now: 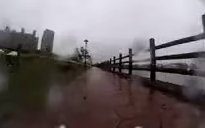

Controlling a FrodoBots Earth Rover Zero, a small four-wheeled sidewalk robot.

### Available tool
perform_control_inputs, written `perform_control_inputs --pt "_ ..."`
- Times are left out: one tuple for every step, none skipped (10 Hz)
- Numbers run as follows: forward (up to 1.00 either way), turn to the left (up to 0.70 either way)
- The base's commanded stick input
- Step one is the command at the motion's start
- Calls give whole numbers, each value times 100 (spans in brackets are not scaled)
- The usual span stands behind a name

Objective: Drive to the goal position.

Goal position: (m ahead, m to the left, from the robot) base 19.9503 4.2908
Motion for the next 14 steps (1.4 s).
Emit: perform_control_inputs --pt "100 0" --pt "100 0" --pt "100 0" --pt "100 0" --pt "100 0" --pt "100 0" --pt "100 -5" --pt "100 -40" --pt "100 -36" --pt "100 -26" --pt "100 -2" --pt "100 0" --pt "100 10" --pt "100 31"
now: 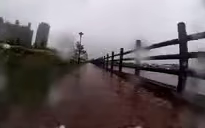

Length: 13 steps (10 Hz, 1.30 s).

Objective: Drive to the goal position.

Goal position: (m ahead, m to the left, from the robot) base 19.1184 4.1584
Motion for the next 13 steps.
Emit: perform_control_inputs --pt "100 31" --pt "100 0" --pt "100 0" --pt "100 0" --pt "100 0" --pt "100 0" --pt "100 0" --pt "100 0" --pt "100 0" --pt "100 0" --pt "100 0" --pt "100 0" --pt "100 0"
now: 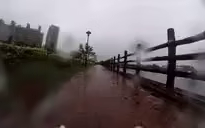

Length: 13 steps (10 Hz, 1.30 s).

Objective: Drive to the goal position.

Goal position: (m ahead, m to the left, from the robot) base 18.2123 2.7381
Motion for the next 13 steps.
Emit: perform_control_inputs --pt "100 0" --pt "100 0" --pt "100 0" --pt "100 0" --pt "100 0" --pt "100 0" --pt "100 -38" --pt "100 -40" --pt "100 0" --pt "100 0" --pt "100 0" --pt "100 0" --pt "100 0"
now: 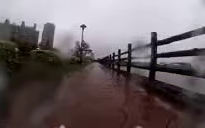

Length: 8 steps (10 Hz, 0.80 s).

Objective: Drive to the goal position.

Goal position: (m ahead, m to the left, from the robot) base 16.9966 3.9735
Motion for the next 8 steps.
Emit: perform_control_inputs --pt "100 0" --pt "100 0" --pt "100 0" --pt "100 0" --pt "100 0" --pt "100 0" --pt "100 0" --pt "100 0"
